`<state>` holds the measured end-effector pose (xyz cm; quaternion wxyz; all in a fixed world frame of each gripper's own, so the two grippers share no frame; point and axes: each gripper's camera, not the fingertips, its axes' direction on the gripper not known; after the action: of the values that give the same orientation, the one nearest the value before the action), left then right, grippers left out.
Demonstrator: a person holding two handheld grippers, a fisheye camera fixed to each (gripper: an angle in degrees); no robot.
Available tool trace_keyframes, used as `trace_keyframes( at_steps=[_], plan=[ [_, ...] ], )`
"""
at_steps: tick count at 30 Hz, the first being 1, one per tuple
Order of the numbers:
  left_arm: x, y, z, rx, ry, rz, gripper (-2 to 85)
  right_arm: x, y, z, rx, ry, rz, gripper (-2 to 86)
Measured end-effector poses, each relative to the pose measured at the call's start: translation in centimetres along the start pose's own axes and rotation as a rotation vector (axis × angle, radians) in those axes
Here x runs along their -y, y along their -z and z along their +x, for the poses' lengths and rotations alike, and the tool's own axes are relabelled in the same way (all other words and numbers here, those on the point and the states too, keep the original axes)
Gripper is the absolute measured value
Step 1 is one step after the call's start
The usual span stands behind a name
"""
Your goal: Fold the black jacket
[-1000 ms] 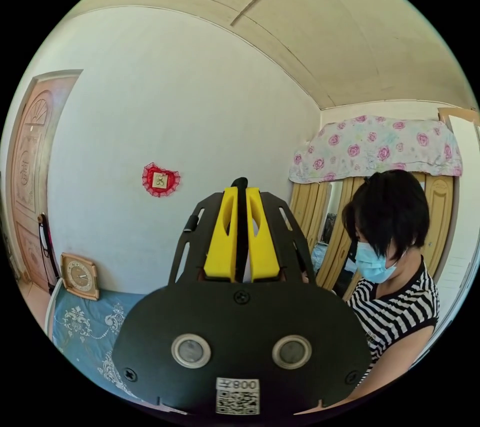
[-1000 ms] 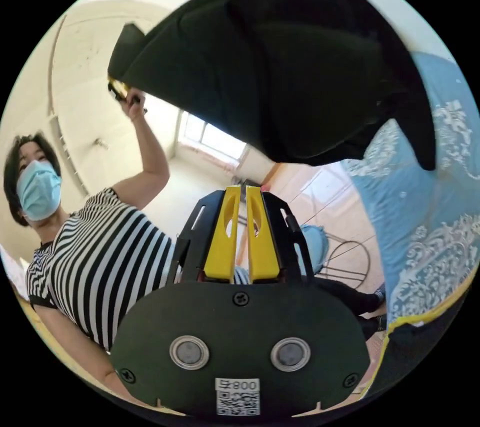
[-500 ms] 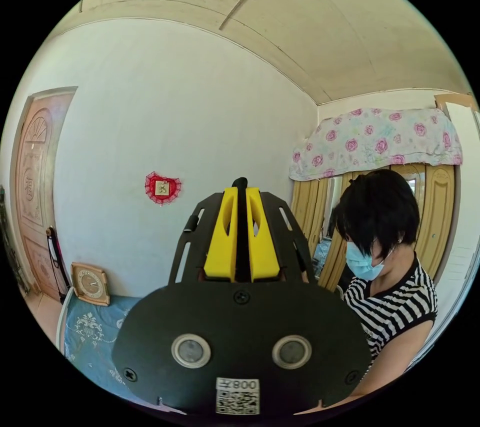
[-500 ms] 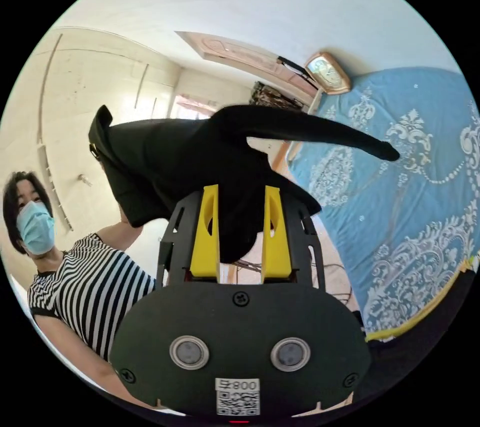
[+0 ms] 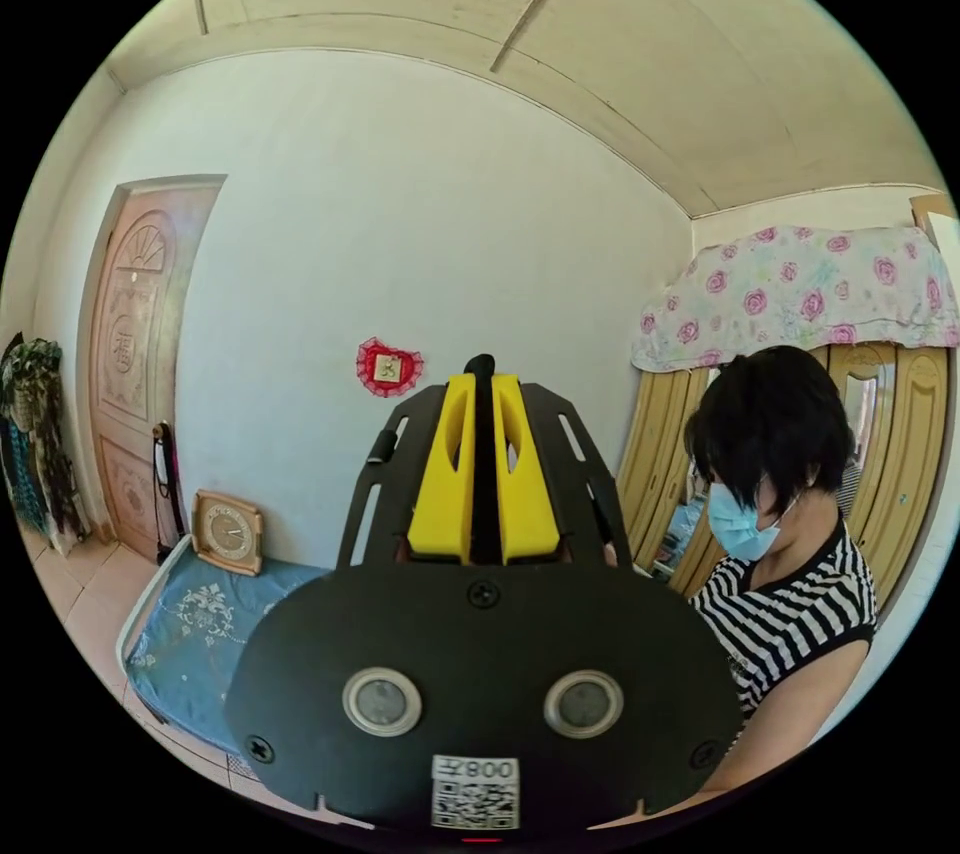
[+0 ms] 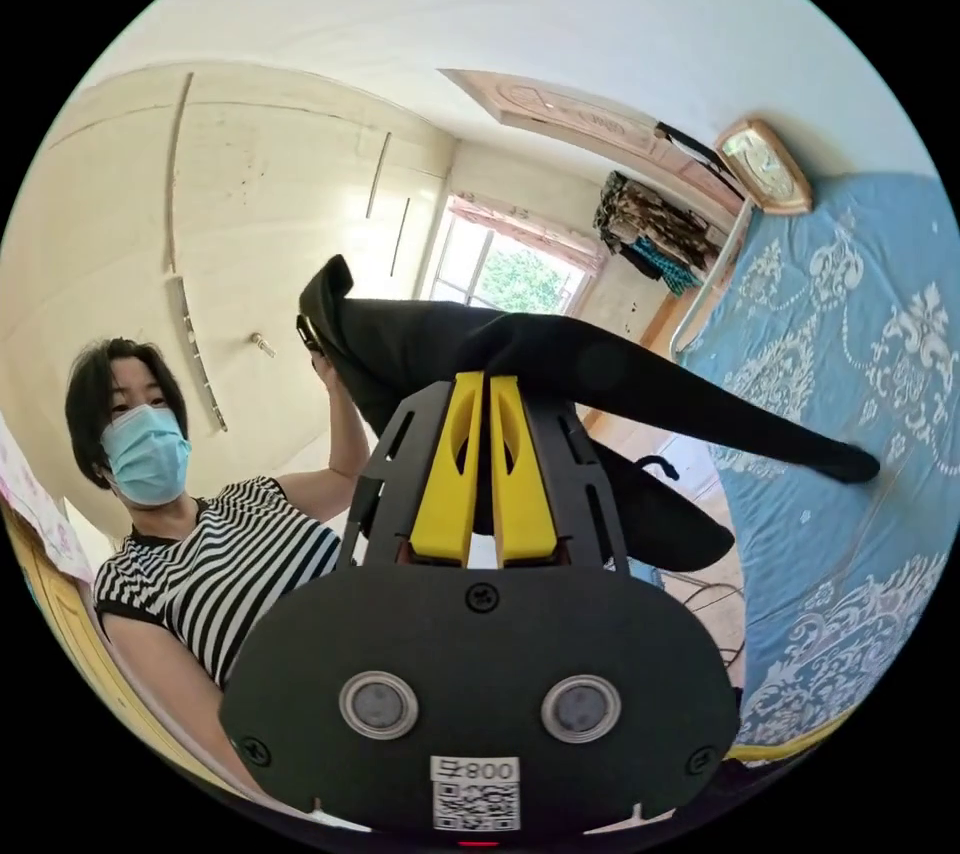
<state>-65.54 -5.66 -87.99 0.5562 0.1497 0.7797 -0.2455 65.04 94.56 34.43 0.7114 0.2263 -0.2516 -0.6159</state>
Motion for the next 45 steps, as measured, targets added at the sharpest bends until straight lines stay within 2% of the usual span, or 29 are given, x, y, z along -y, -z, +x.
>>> trace_keyframes(
  at_steps=[4,10,15,22,28,31,35,37,39,41,43,45],
  plan=[
    [-0.2,3.7,-2.2,0.109,0.026,0.040,2.7,1.9,1.6,-4.6,-0.009,0.120,0.011,0.6],
    [-3.9,8.5,-8.1,0.287,0.176,-0.009,2.7,2.0,2.7,-10.5,-0.070,0.254,-0.030,0.5],
    [-7.9,10.1,-15.9,0.243,0.308,0.008,2.7,0.2,1.9,-12.3,-0.130,0.245,-0.046,0.3],
    [-6.7,10.9,-25.6,0.139,0.254,0.029,2.9,-2.1,-0.7,-14.7,-0.209,0.262,-0.020,0.3],
    [-4.3,9.2,-37.9,0.061,0.235,-0.020,2.9,-2.4,-4.7,-15.0,-0.287,0.231,0.032,0.4],
    [-3.9,5.9,-46.2,0.042,0.282,-0.055,3.0,-1.3,-5.8,-13.9,-0.362,0.198,0.081,0.4],
    [-4.3,-4.3,-60.5,0.105,0.427,-0.185,3.6,5.5,-4.9,-7.9,-0.574,0.064,0.098,0.6],
    [-5.5,-10.2,-67.5,0.135,0.541,-0.253,4.2,10.1,-3.8,-3.0,-0.710,-0.059,0.068,0.7],
    [-7.8,-16.8,-75.4,0.310,0.669,-0.407,4.8,14.0,-1.8,4.6,-0.810,-0.310,0.039,0.9],
    [-10.4,-19.5,-79.7,0.420,0.767,-0.537,5.4,14.6,-0.9,8.2,-0.794,-0.405,0.009,0.8],
    [-13.0,-20.1,-82.4,0.376,0.836,-0.530,5.5,13.7,-0.5,9.6,-0.880,-0.404,0.015,0.7],
    [-17.5,-20.0,-84.4,0.330,0.894,-0.595,5.5,10.8,0.2,11.8,-0.858,-0.406,-0.018,1.0]
  ],
)
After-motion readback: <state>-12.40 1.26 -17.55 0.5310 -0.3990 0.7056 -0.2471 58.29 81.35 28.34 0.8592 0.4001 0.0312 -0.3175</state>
